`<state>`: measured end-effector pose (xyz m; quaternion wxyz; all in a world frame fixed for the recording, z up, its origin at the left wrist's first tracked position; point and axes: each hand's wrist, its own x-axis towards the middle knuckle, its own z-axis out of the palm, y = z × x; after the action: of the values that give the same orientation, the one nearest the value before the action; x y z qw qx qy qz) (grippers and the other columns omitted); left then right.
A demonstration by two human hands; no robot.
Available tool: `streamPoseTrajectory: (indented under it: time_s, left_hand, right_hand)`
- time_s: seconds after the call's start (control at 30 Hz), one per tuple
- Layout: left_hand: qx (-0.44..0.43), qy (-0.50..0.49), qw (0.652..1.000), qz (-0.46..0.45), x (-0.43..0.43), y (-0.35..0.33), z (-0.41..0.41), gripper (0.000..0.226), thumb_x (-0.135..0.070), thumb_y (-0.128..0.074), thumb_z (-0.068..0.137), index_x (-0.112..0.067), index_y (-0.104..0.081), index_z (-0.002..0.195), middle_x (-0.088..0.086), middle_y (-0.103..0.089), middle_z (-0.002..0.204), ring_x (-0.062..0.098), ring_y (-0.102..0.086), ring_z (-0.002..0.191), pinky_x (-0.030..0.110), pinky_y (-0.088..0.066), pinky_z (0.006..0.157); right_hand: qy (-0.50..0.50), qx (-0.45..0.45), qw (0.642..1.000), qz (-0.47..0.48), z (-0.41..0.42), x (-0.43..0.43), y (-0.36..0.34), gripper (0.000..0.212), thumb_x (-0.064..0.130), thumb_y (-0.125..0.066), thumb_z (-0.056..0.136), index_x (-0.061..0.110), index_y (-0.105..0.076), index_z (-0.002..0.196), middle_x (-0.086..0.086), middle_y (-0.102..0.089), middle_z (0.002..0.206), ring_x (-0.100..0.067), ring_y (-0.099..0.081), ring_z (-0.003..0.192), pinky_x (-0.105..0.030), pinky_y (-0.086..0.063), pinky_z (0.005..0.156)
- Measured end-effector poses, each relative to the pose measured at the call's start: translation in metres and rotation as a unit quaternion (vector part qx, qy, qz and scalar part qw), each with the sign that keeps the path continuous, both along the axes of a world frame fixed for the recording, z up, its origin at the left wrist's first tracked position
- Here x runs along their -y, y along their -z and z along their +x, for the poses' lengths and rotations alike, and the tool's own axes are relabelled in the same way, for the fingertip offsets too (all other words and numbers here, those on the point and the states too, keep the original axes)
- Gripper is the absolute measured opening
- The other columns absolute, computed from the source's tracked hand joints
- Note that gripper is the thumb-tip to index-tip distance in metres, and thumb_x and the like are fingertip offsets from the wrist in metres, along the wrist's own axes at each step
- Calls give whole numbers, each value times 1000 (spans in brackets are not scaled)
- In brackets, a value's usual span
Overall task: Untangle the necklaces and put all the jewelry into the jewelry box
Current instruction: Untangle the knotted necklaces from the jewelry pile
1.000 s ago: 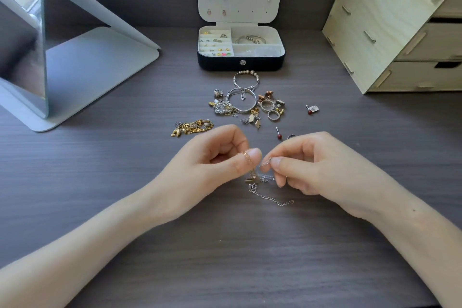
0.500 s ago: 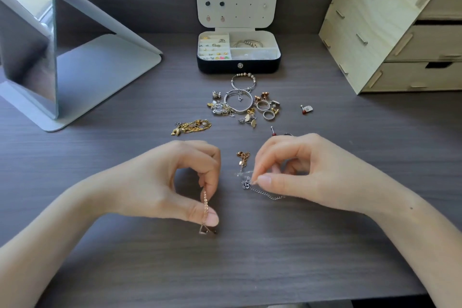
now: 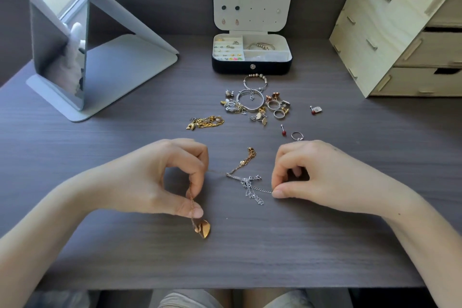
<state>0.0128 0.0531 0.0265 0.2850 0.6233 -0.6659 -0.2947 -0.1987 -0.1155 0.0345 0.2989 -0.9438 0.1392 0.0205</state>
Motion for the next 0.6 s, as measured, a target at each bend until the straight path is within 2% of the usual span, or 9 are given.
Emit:
streamPoseTrajectory:
  time_s: [0.13,0.23,0.33,0.4,0.47,0.53,0.6]
  left_hand:
    - [-1,-7,1000,7,-6,-2,5,14,-44,-71,60,-42,-58,61,1,-60,69,20,-60,66,37,-51,63]
    - [19,22,999,20,-9,-7,12,20,-42,-75,64,-30,-59,61,-5,-56,78,10,-56,76,24,-43,73]
    - [32,31,999,31,-12,-10,16,20,-39,-77,65,-31,-59,60,-8,-56,80,9,-56,80,17,-40,74]
    - [33,32,998,35,-14,-10,16,20,-38,-77,65,-33,-58,60,-9,-57,81,9,-57,81,17,-40,74]
    - [38,33,998,39,-15,-10,15,21,-38,-78,65,-34,-58,60,-9,-58,82,9,-57,83,18,-41,75]
    - [46,35,997,47,-16,-11,13,22,-35,-80,65,-35,-58,60,-9,-59,81,9,-57,83,20,-42,76]
    - [54,20,997,48,-17,-8,10,30,-25,-85,65,-38,-58,59,-7,-61,76,12,-60,77,31,-48,75]
  right_hand:
    - [-12,-9,1000,-21,1,0,2,20,32,-67,82,39,-54,68,17,-55,80,-3,-50,80,-15,-37,68]
    - [6,12,1000,2,0,3,0,19,25,-65,85,34,-55,72,13,-55,78,-4,-51,73,-15,-38,65]
    - [29,39,996,76,-7,9,-7,14,18,-64,88,25,-60,76,3,-63,80,-1,-51,63,-13,-38,60]
    - [37,59,987,143,-12,10,-11,15,15,-61,90,23,-60,78,-2,-68,87,-1,-55,67,-18,-44,63]
    - [46,75,976,197,-17,10,-14,13,14,-60,90,19,-60,78,-4,-70,90,-10,-62,76,-22,-49,66]
    - [48,77,973,210,-22,9,-17,10,19,-60,88,17,-60,79,-6,-71,89,-12,-64,78,-22,-50,65]
    - [53,71,976,198,-26,9,-18,10,23,-59,84,15,-60,79,-7,-70,86,-12,-63,74,-21,-48,63]
